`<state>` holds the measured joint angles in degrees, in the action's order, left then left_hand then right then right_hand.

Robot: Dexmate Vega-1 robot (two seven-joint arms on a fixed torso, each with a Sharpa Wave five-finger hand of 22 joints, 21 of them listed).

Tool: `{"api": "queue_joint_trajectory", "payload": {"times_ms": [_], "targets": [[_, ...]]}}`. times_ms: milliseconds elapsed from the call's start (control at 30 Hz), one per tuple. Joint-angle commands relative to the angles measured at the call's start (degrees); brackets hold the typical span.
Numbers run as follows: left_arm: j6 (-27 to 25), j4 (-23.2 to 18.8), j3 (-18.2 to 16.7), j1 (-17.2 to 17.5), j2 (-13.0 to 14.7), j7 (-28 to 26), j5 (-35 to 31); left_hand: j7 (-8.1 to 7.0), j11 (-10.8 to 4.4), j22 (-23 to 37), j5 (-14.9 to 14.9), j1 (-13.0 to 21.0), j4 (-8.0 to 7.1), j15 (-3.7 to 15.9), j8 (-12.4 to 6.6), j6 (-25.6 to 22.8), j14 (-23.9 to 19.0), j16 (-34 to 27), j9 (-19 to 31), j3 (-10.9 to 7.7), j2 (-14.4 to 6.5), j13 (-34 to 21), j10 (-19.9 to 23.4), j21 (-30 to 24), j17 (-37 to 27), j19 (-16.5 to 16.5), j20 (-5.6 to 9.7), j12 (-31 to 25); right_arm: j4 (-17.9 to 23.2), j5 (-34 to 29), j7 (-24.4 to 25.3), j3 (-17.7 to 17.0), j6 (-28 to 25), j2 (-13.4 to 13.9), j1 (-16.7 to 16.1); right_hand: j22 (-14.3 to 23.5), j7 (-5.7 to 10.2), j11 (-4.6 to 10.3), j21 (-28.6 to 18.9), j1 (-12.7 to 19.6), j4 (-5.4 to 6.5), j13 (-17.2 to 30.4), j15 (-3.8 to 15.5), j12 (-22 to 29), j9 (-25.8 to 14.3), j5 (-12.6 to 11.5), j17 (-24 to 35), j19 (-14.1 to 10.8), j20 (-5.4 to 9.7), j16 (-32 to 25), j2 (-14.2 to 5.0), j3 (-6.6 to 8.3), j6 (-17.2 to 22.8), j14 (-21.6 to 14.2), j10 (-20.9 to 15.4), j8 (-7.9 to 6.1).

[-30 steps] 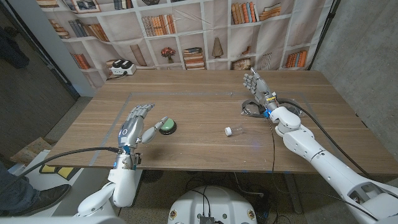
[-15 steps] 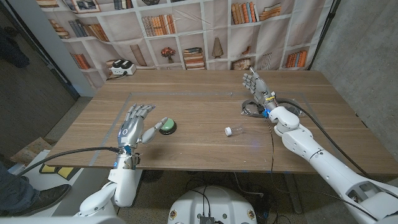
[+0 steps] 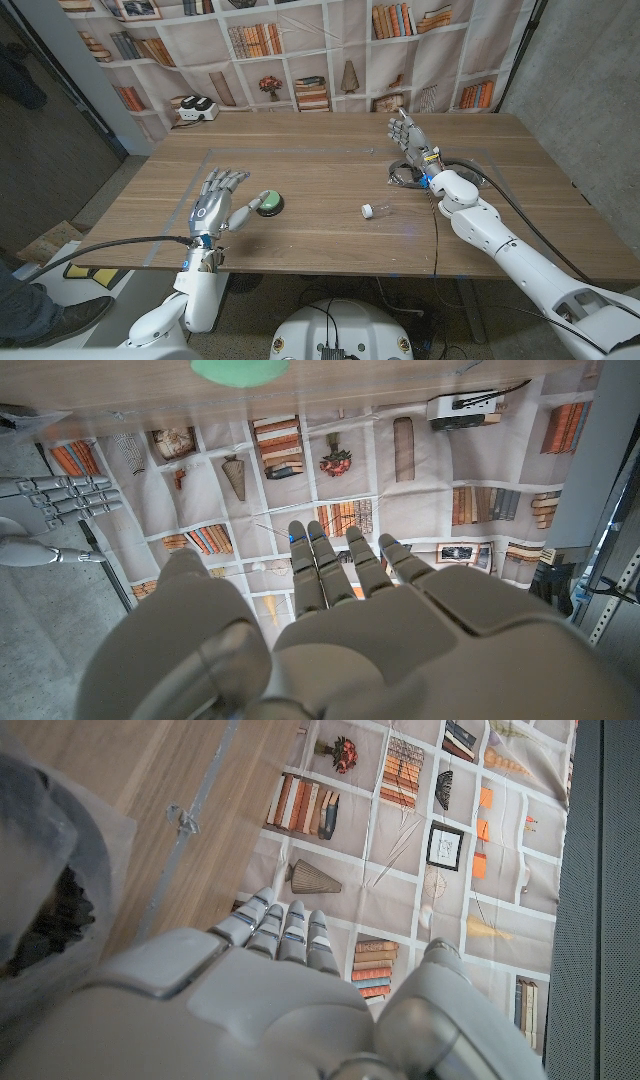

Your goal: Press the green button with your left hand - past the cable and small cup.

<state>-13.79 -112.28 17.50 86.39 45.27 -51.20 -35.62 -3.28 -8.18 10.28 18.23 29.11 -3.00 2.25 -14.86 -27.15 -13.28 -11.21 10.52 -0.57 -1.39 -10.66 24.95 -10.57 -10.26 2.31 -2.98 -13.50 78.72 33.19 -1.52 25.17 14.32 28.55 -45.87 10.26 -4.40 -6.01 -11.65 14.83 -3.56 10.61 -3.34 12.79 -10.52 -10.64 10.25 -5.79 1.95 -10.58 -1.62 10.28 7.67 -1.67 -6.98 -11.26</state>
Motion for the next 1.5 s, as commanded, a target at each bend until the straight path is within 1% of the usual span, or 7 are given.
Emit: {"api": "queue_joint_trajectory", "payload": {"times_ms": [33,267,467,800,1000,1267,1500], "targets": [[-2.5,-0.3,1.2,-0.5,0.9,0.6,-0.5,-0.09,0.23,0.3,0.2,0.2,-0.16,4.50,-0.28,-0.8,-0.5,0.0,0.1,0.37,0.0,-0.2,0.8,-0.4,-0.3,-0.4,0.07,0.0,-0.7,0.1,-0.3,0.2,-0.2,-0.3,0.4,0.3,-0.13,0.15,0.2,0.1,-0.38,0.1,-0.23,-0.2,-0.3,0.0,0.1,0.2,1.03,0.0,-0.61,0.09,0.4,0.2,-0.5,0.03],[-3.3,-0.6,1.8,-0.9,1.5,1.1,-0.3,-0.11,0.20,0.3,0.3,0.2,-0.17,4.52,-0.17,-0.8,-0.7,0.0,0.1,0.45,0.0,-0.2,1.0,-0.5,-0.3,-0.4,0.14,0.1,-1.0,0.1,-0.7,0.3,0.1,-0.3,0.5,0.3,-0.13,0.17,0.2,0.1,-0.39,0.1,-0.25,-0.2,-0.3,0.0,0.1,0.2,1.03,0.0,-0.64,0.07,0.4,0.3,-0.5,0.02],[-5.6,-0.7,2.9,-1.5,1.4,1.5,-1.4,-0.09,0.20,0.3,0.3,0.2,-0.18,4.58,-0.09,-0.9,-0.8,-0.1,0.1,0.52,0.1,-0.2,1.1,-0.5,-0.2,-0.4,0.14,0.2,-0.7,0.4,-0.4,-0.1,0.0,-0.1,0.2,0.3,-0.12,0.18,0.2,0.1,-0.40,0.1,-0.27,-0.2,-0.3,0.0,0.2,0.2,1.10,0.0,-0.65,0.04,0.4,0.3,-0.5,0.03],[-5.5,0.4,4.8,-3.5,1.8,2.2,-1.3,-0.23,0.12,0.3,0.4,0.3,-0.20,4.63,-0.11,-1.7,-1.2,-0.2,0.1,0.66,0.1,-0.2,1.6,-0.6,-0.2,-0.5,0.14,0.2,-0.7,0.3,-0.2,-0.2,0.0,0.1,0.1,0.3,-0.15,0.14,0.2,0.1,-0.46,0.1,-0.29,-0.2,-0.3,0.0,0.1,0.2,1.07,0.0,-0.71,0.04,0.4,0.3,-0.6,0.04],[-6.0,0.5,5.6,-4.1,2.2,3.0,-1.1,-0.25,-0.30,0.3,0.5,0.4,-0.21,4.78,-0.19,-2.5,-1.5,-0.2,0.1,0.77,0.1,-0.2,2.4,-0.7,-0.2,-0.4,0.18,0.1,-0.3,0.3,0.2,-0.4,-0.2,0.3,-0.3,0.3,-0.10,0.16,0.2,0.1,-0.48,0.1,-0.27,-0.3,-0.3,0.0,0.1,0.3,1.08,0.0,-0.72,0.02,0.4,0.3,-0.5,0.04],[-6.8,0.7,6.9,-4.9,2.3,3.7,-1.2,-0.44,-0.11,0.3,0.6,0.5,-0.22,4.61,-0.31,-3.5,-1.8,-0.3,0.1,0.89,0.0,-0.2,3.1,-0.7,-0.2,-0.6,0.10,0.1,-0.1,0.1,0.2,-0.3,-0.1,0.4,-0.3,0.3,-0.15,0.19,0.2,0.1,-0.52,0.1,-0.28,-0.3,-0.3,0.0,0.1,0.4,1.09,0.0,-0.75,-0.01,0.4,0.4,-0.6,0.04],[-8.1,0.3,7.5,-5.4,2.8,5.6,-0.8,-0.23,-0.04,0.3,0.6,0.3,-0.34,4.60,-0.25,-3.8,-2.0,-0.3,0.1,1.10,0.1,-0.2,3.4,-0.7,-0.2,-0.9,0.11,0.2,-0.6,0.2,0.0,-0.1,-0.5,0.2,0.0,0.3,-0.08,0.17,0.2,0.0,-0.56,0.1,-0.27,-0.3,-0.3,0.0,0.1,0.4,1.02,0.0,-0.74,-0.05,0.5,0.4,-0.6,0.02]]}}
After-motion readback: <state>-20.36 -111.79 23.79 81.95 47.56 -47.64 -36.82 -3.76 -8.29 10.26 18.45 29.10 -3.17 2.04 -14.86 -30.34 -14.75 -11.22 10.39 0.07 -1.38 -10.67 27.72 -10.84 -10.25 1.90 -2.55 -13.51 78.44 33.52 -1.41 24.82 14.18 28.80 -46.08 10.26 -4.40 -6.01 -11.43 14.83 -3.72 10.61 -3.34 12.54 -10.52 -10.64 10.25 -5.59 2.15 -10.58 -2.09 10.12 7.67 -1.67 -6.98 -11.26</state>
